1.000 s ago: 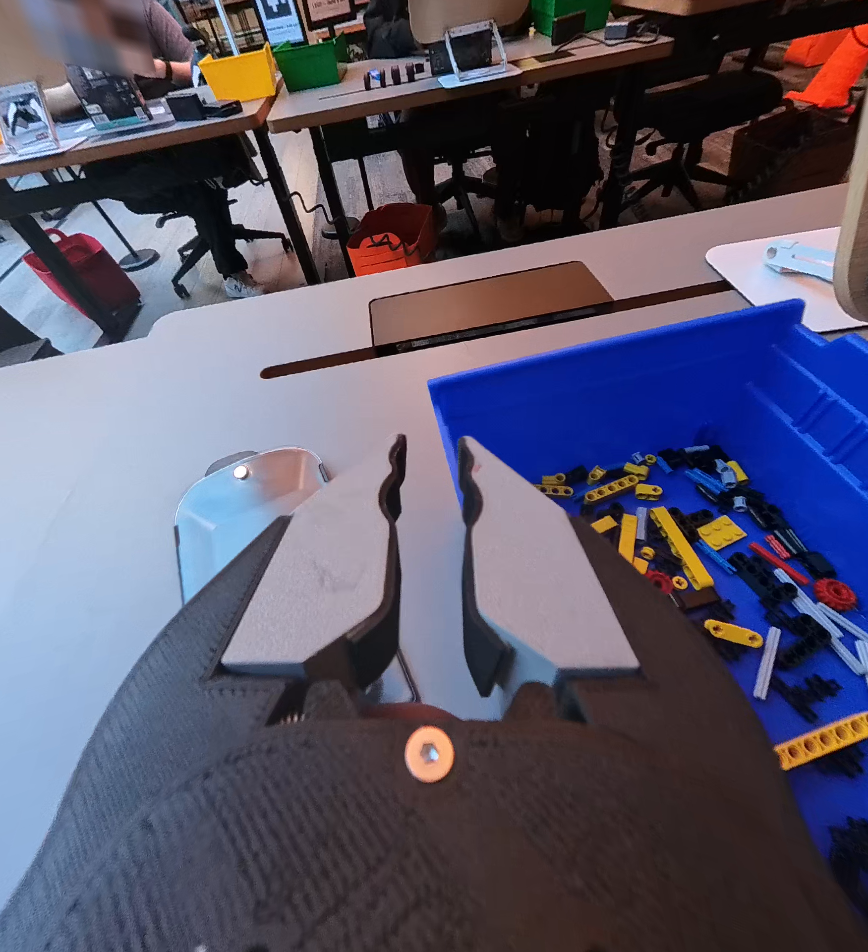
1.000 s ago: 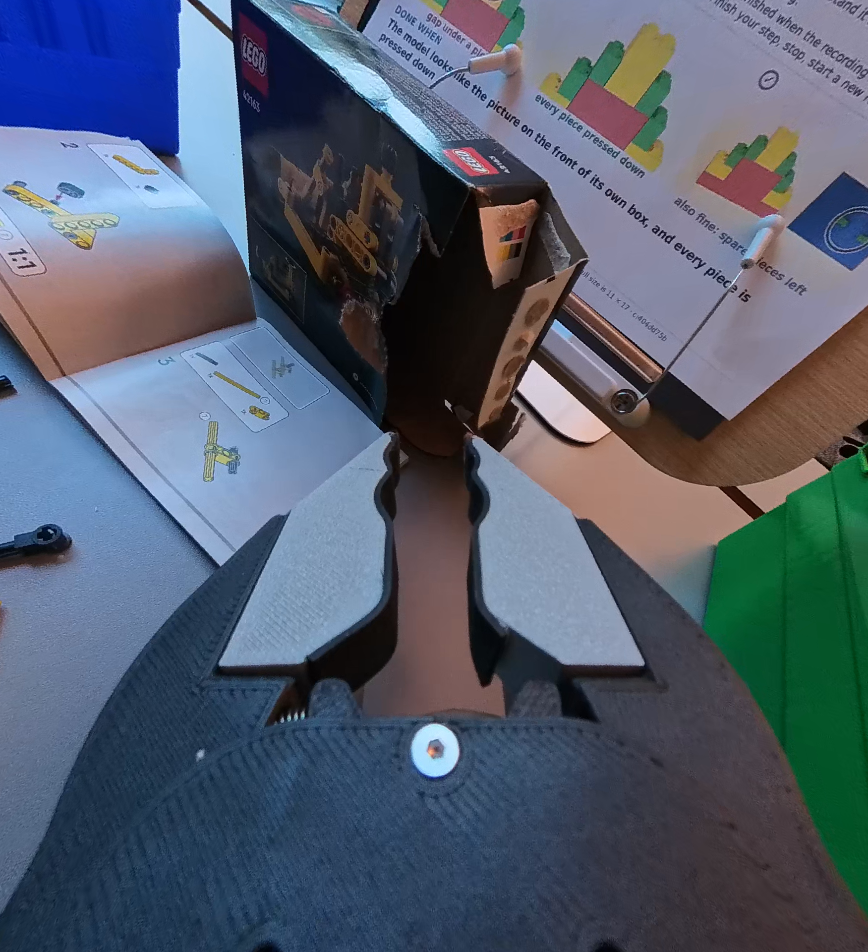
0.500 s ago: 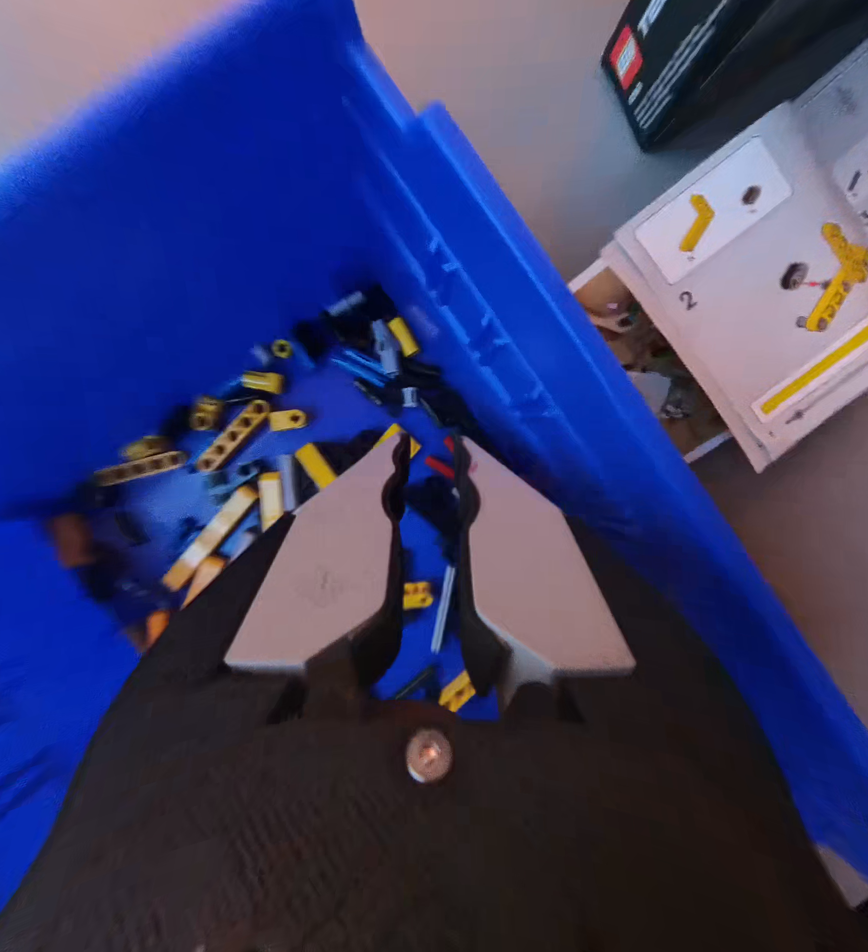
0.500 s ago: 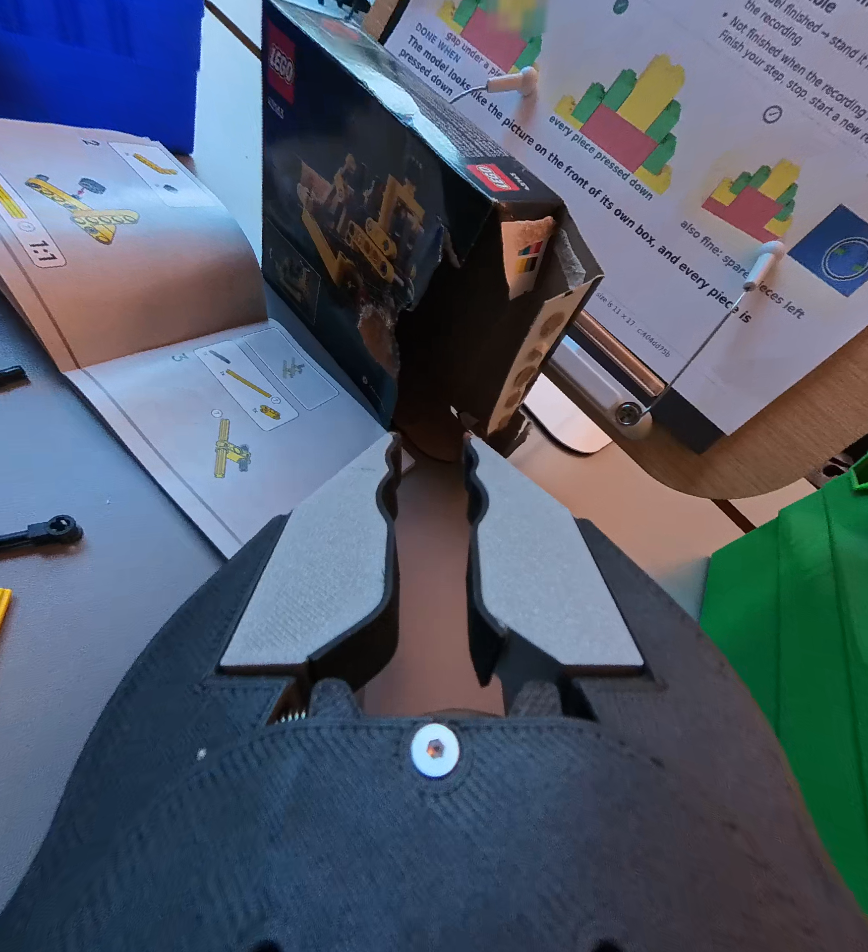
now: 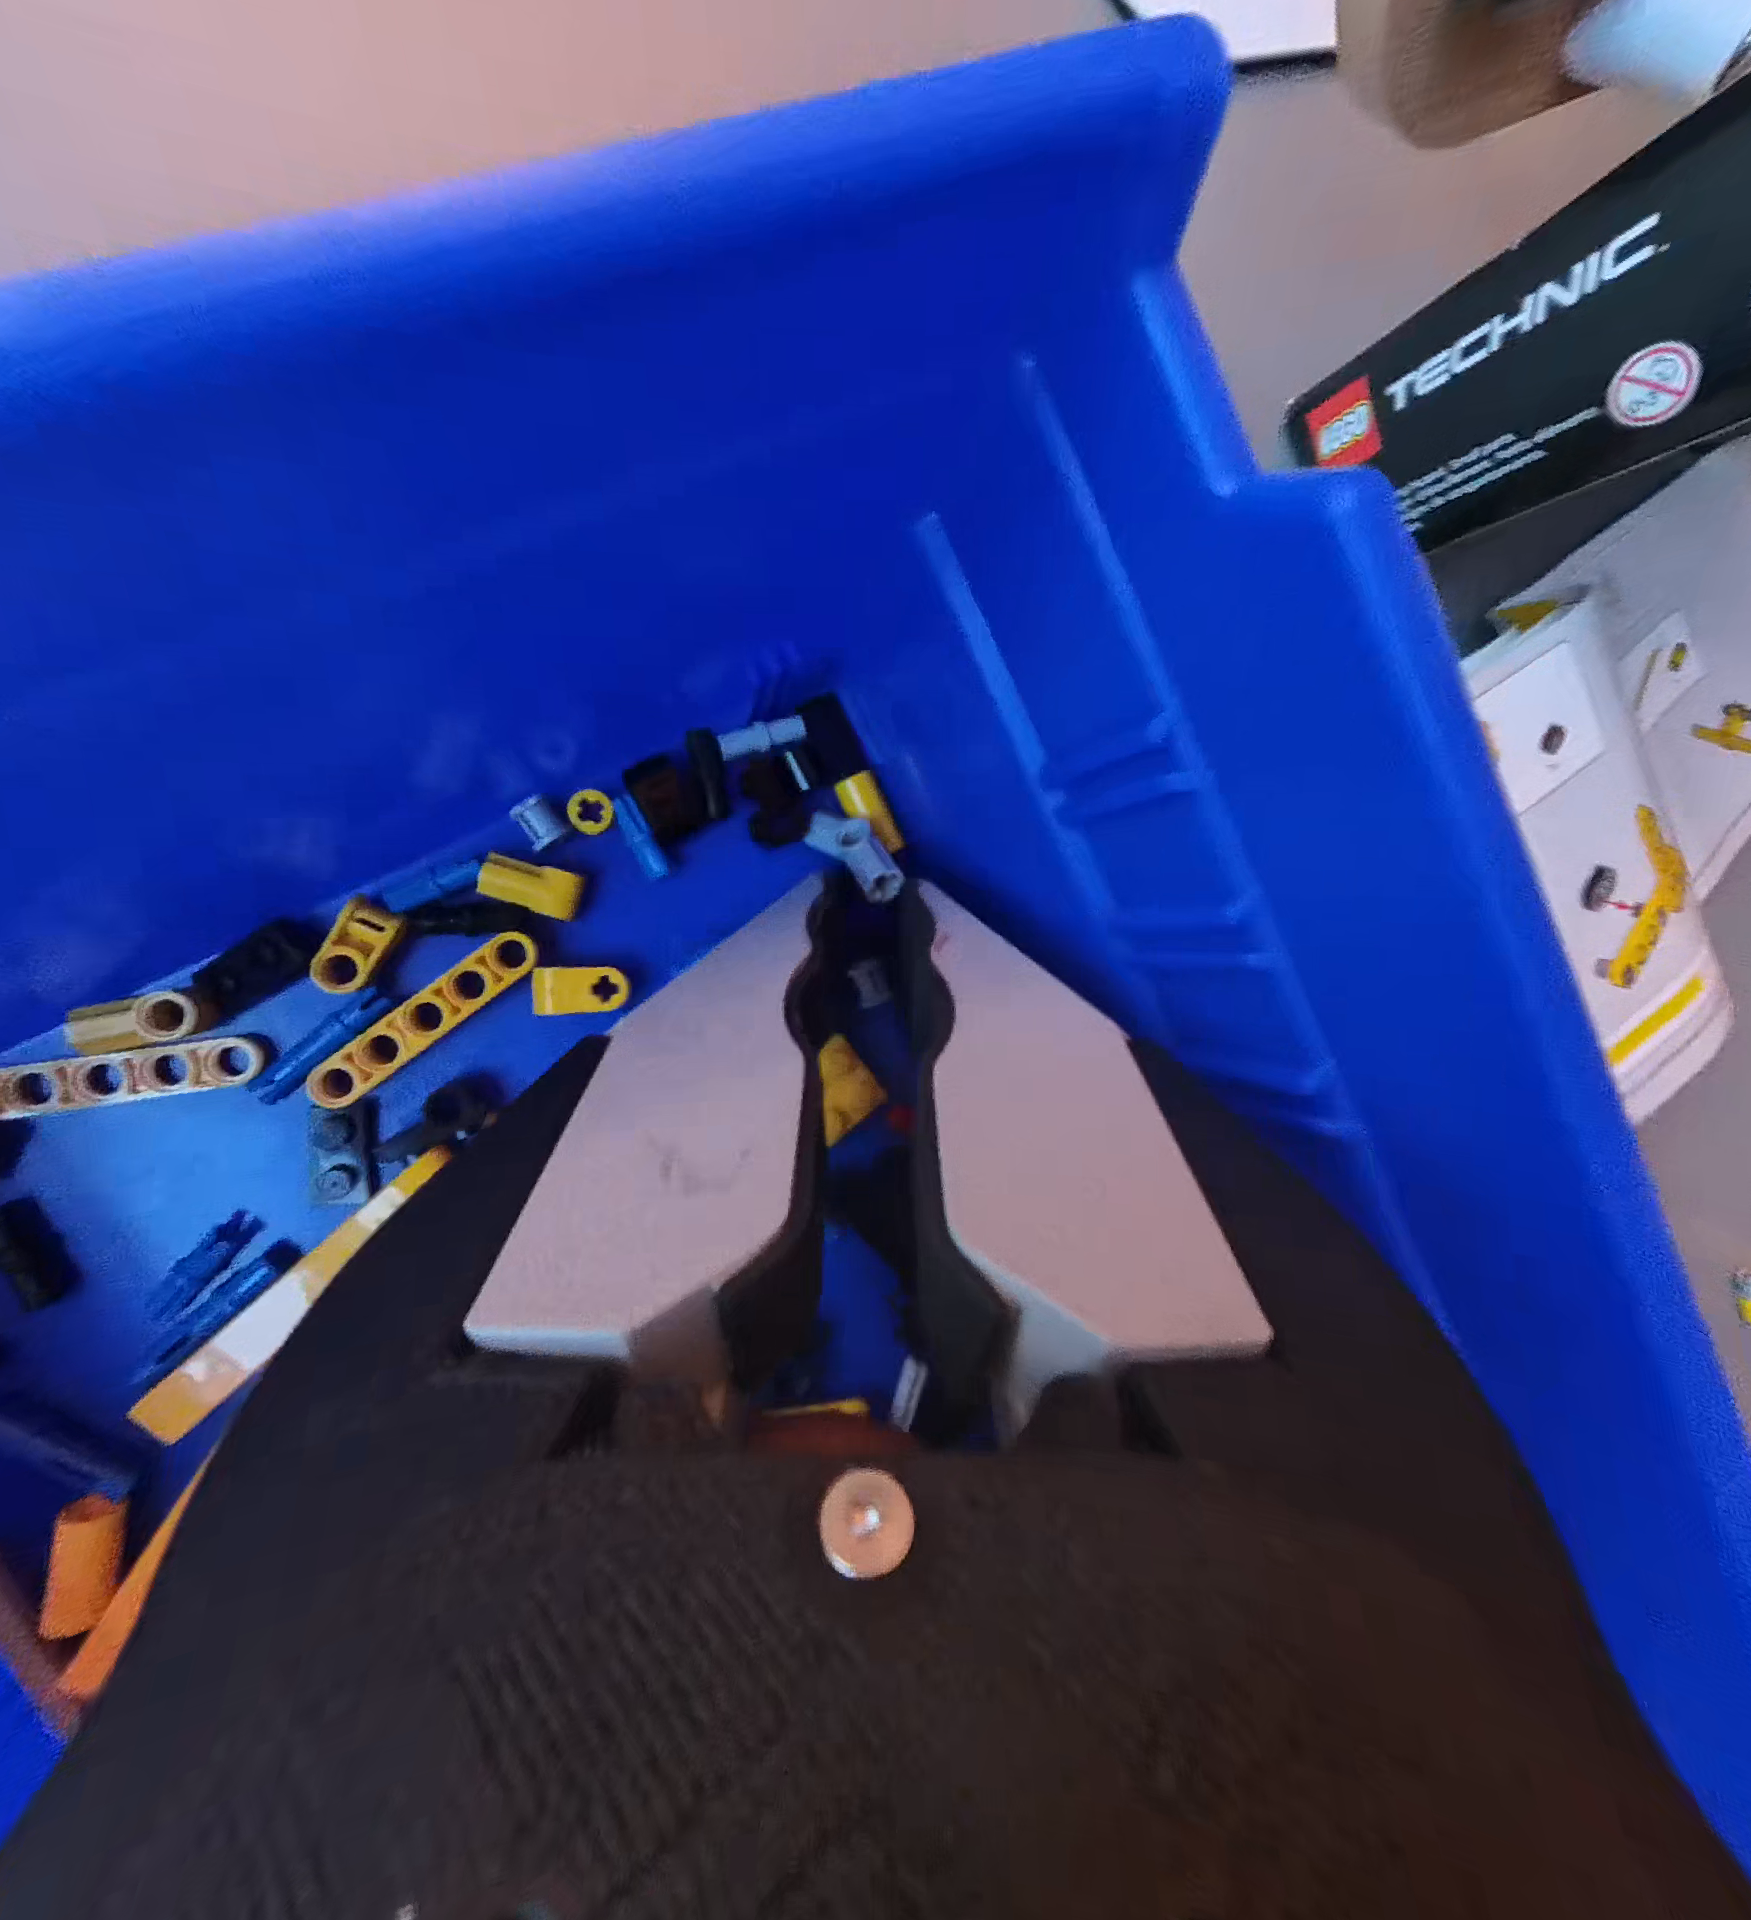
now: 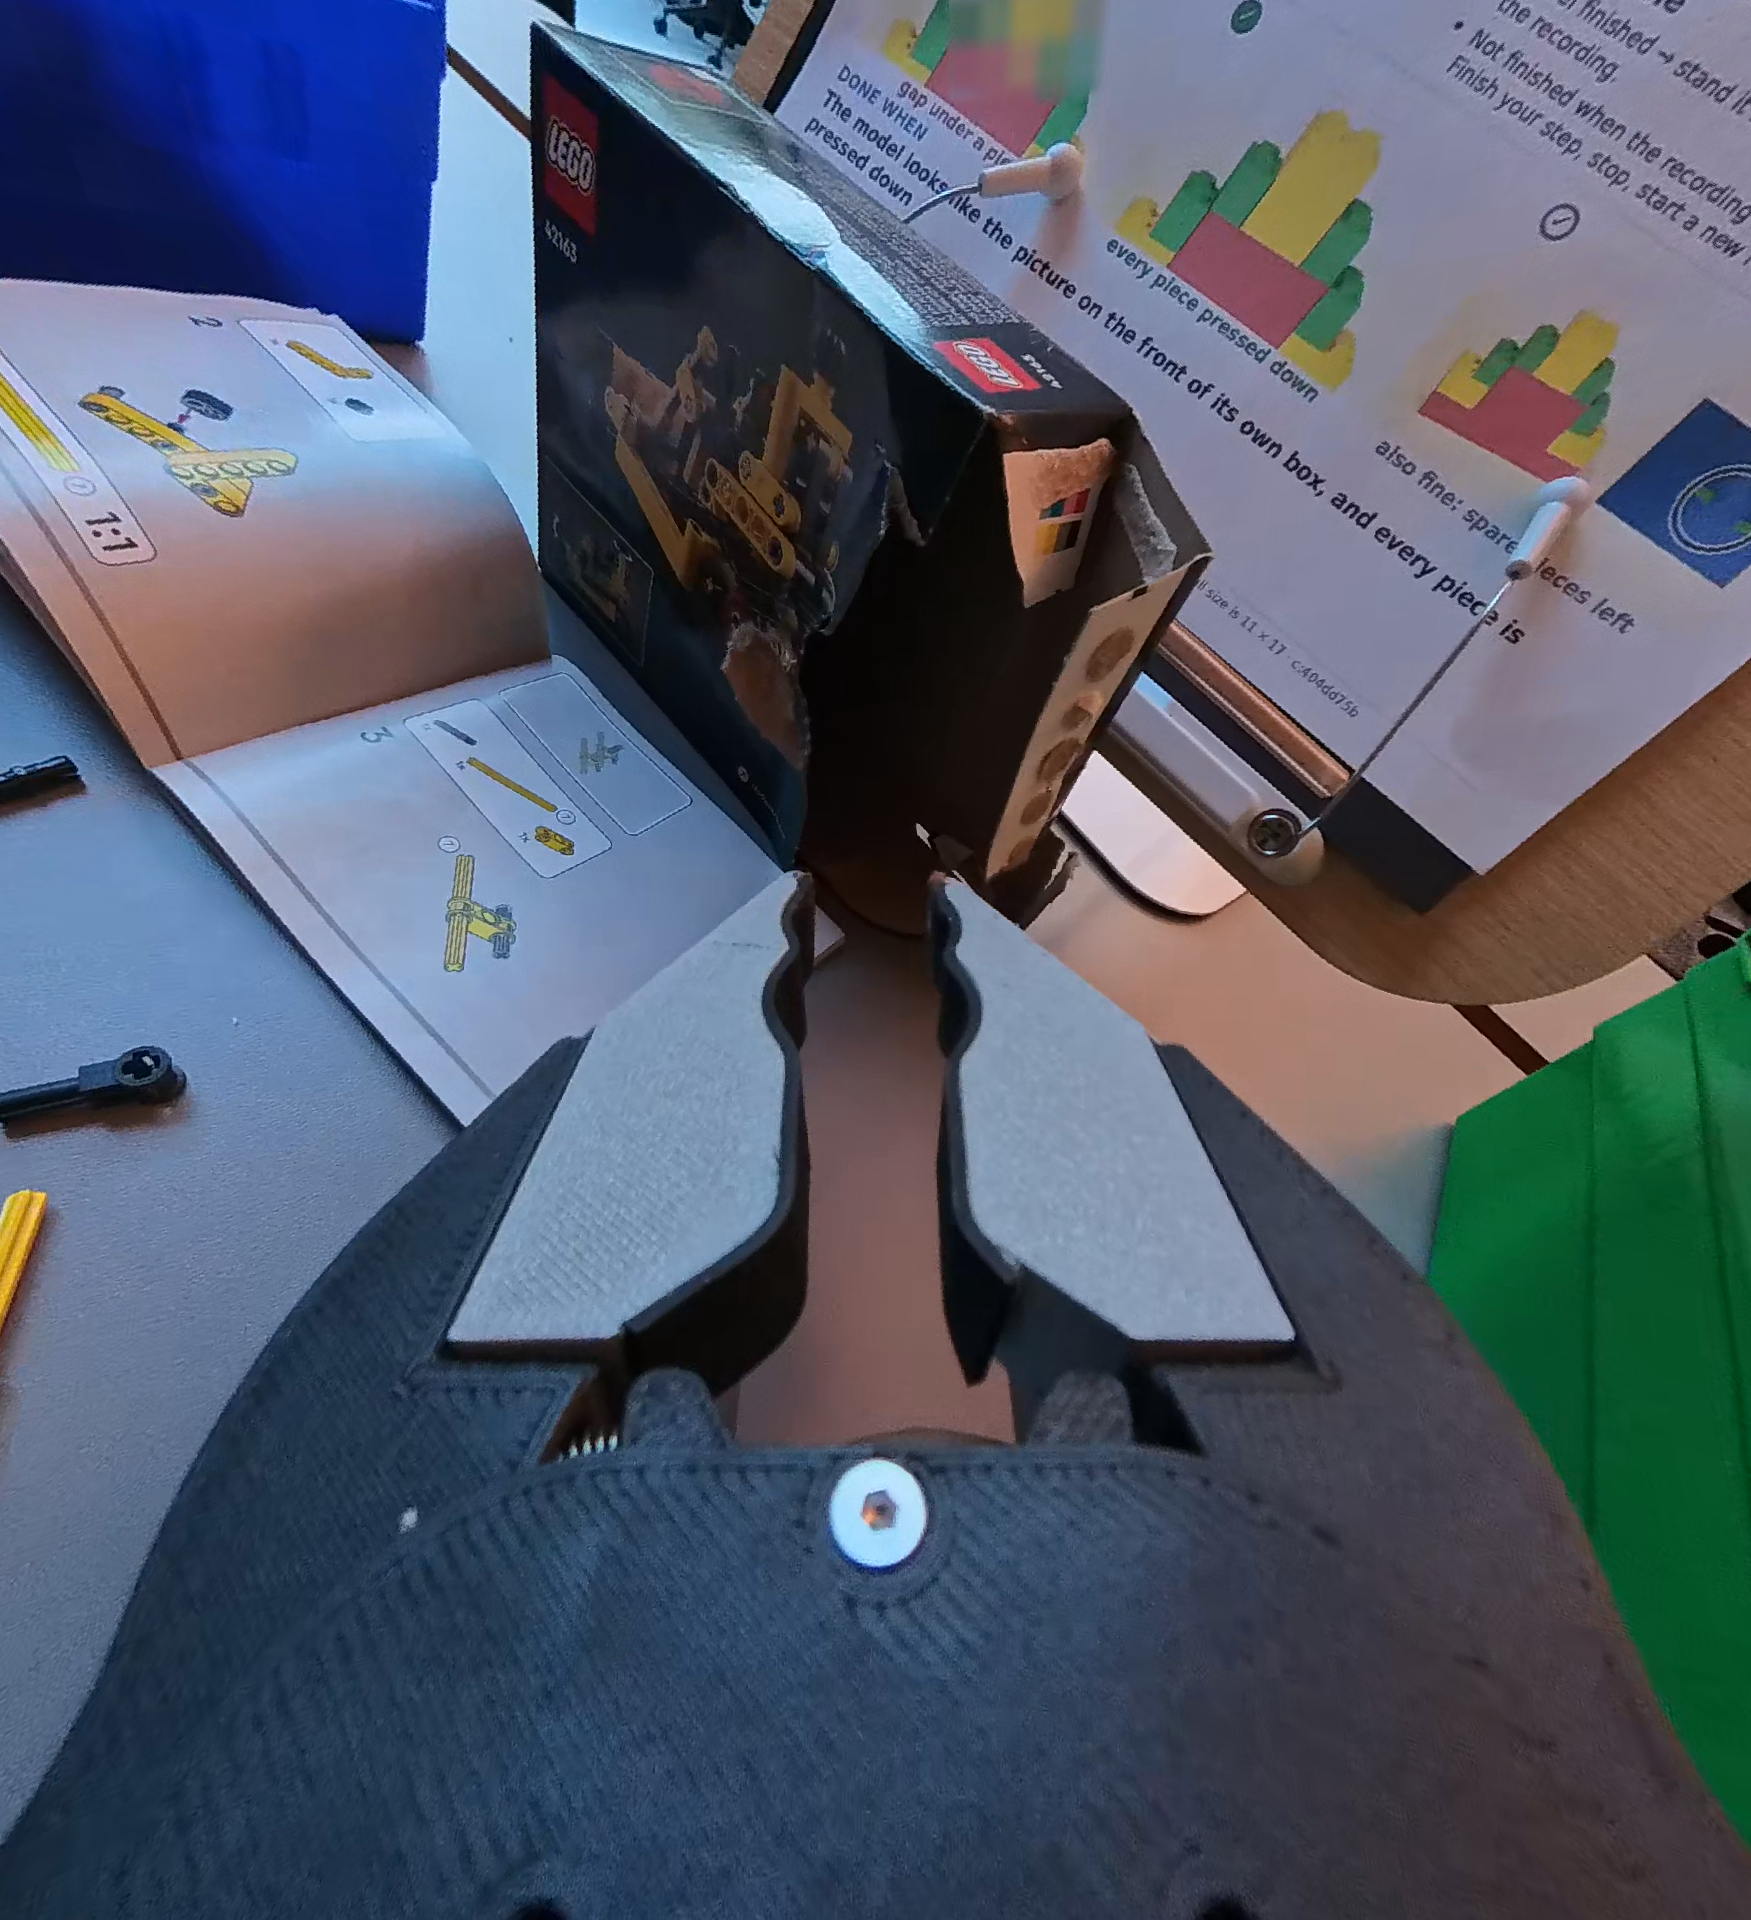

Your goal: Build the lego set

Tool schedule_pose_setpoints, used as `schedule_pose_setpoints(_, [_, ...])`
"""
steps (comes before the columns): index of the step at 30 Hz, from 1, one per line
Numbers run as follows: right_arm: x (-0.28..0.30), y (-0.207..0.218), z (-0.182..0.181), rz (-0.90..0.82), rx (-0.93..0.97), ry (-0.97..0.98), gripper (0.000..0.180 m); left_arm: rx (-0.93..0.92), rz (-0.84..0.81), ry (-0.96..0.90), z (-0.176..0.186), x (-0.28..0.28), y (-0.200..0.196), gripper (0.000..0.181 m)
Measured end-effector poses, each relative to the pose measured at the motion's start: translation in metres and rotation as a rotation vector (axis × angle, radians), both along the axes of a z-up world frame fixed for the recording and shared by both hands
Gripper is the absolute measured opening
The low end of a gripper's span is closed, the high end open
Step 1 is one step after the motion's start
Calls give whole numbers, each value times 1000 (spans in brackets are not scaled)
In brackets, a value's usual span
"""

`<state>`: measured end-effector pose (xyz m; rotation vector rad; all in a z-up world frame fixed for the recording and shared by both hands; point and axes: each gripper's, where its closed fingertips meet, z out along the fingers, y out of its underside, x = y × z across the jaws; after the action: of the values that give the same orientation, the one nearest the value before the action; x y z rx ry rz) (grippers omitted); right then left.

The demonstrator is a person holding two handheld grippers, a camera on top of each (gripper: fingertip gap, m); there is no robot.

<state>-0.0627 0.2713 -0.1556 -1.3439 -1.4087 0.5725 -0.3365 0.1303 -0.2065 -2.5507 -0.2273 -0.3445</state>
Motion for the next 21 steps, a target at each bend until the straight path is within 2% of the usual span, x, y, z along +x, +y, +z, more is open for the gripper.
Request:
schedule_pose_setpoints(4, [0,0,0,-4,7,-4,19,-48,21,142,-2,-23,-10,7])
schedule_pose_setpoints(12, [0,0,0,-7,12,-4,18,4,23,-24,12,-14,-5,10])
schedule_pose_setpoints(14, [0,0,0,-7,11,-3,18,2,-25,-13,12,-10,-6,12])
schedule_pose_setpoints(17, [0,0,0,-6,7,1,18,2,-113,-30,14,0,-7,26])
schedule_pose_setpoints(21, [0,0,1,-4,4,8,18,-19,-151,-38,13,3,-5,28])
